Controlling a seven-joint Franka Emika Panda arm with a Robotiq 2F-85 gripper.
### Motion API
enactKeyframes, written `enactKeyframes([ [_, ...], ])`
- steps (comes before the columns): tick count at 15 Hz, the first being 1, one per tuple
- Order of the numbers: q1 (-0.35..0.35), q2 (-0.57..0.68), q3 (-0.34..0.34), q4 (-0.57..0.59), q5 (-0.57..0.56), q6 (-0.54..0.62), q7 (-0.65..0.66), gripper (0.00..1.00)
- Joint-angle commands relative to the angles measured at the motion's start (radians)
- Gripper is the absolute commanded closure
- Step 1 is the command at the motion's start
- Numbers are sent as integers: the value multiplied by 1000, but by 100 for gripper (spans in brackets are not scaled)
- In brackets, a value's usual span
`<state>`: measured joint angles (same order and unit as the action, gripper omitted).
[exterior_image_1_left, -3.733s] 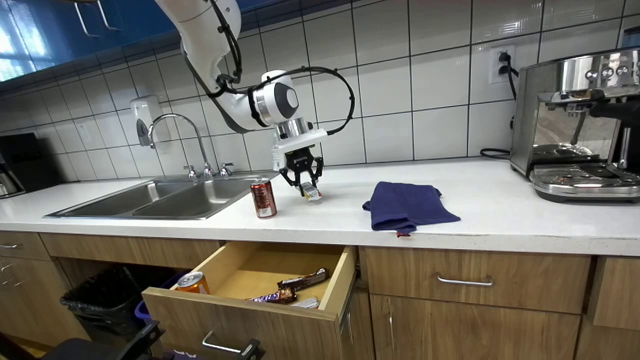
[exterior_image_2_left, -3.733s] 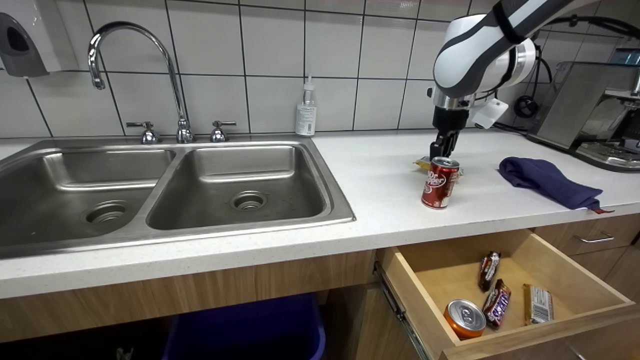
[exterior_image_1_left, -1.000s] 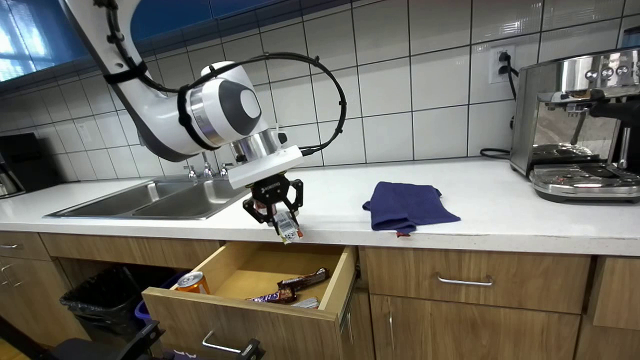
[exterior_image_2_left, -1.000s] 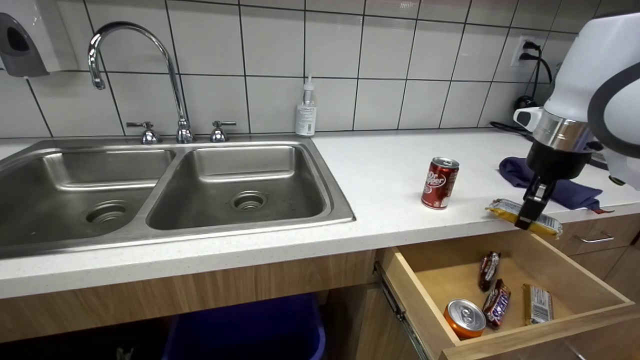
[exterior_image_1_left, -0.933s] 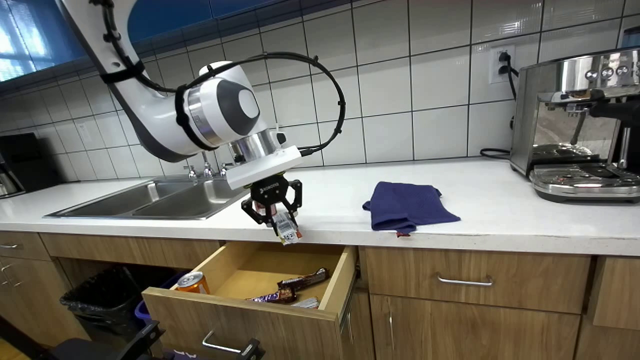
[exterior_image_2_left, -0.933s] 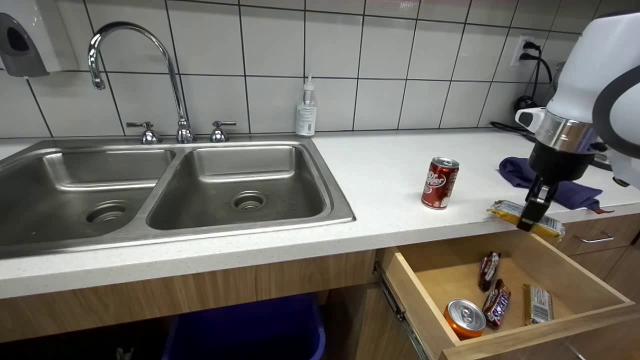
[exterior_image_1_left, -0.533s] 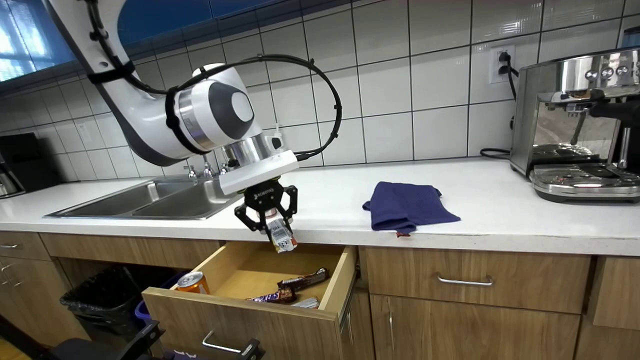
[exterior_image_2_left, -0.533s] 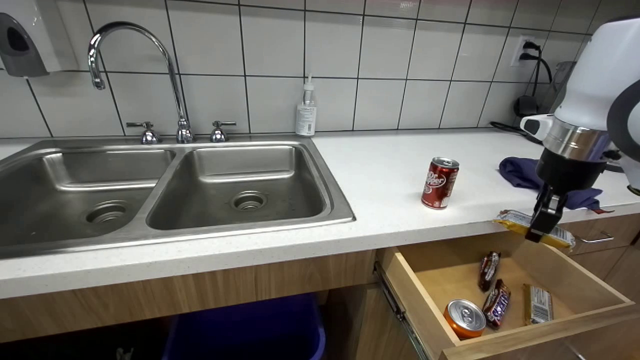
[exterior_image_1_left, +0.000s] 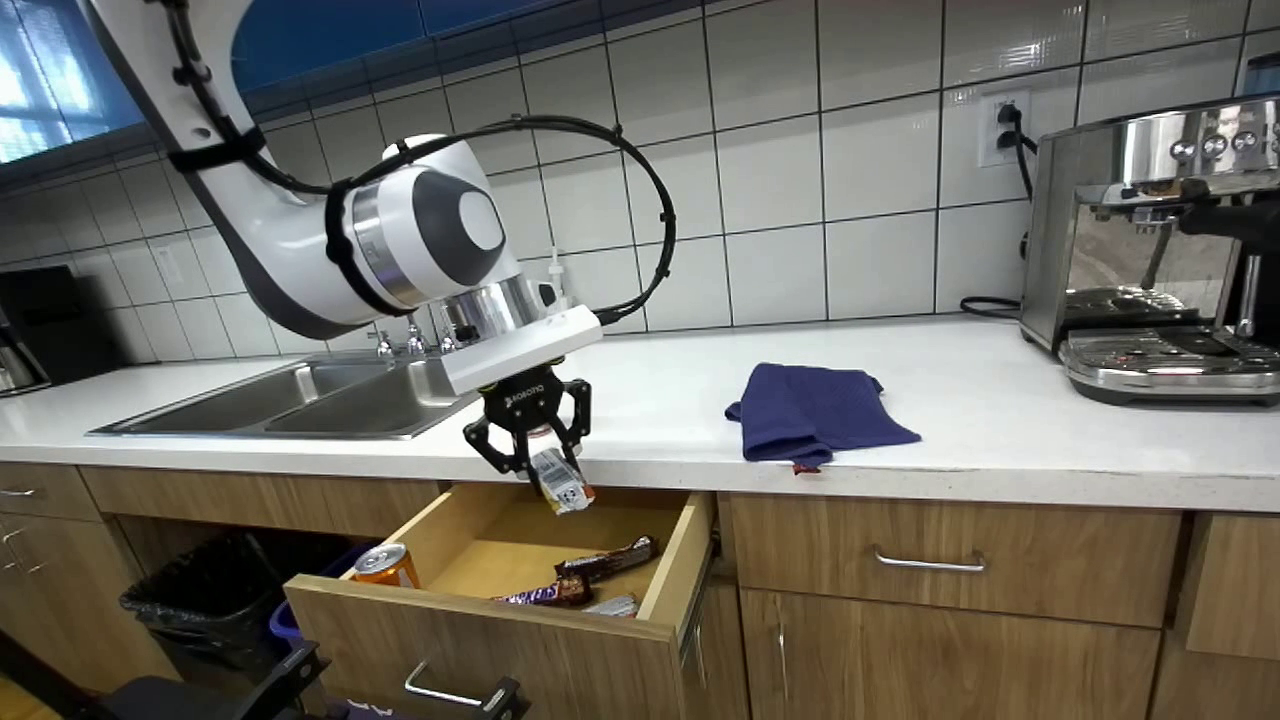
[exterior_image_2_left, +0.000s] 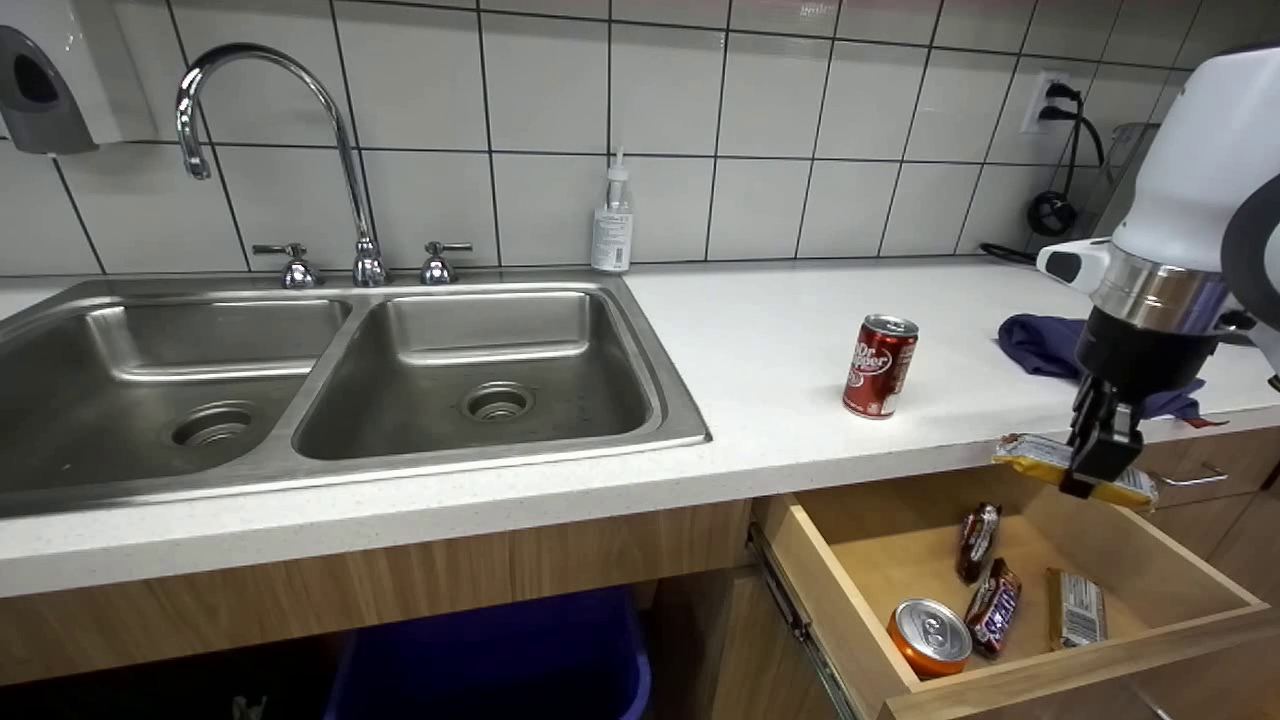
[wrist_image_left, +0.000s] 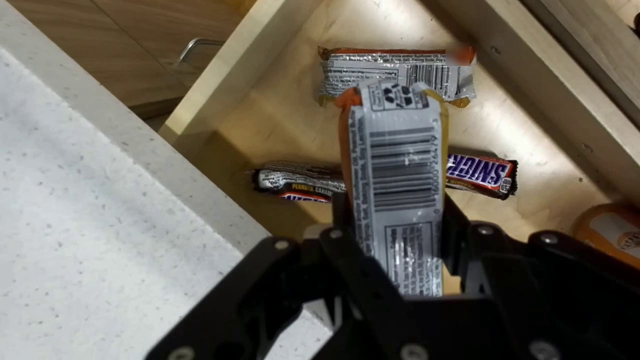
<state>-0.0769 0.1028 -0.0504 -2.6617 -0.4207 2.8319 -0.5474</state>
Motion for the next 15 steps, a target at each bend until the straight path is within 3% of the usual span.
enactKeyframes([
  [1,1,3,-1,10,-26,-17,-54,83],
  [15,16,113,-16,84,-126,-28,-27,83],
])
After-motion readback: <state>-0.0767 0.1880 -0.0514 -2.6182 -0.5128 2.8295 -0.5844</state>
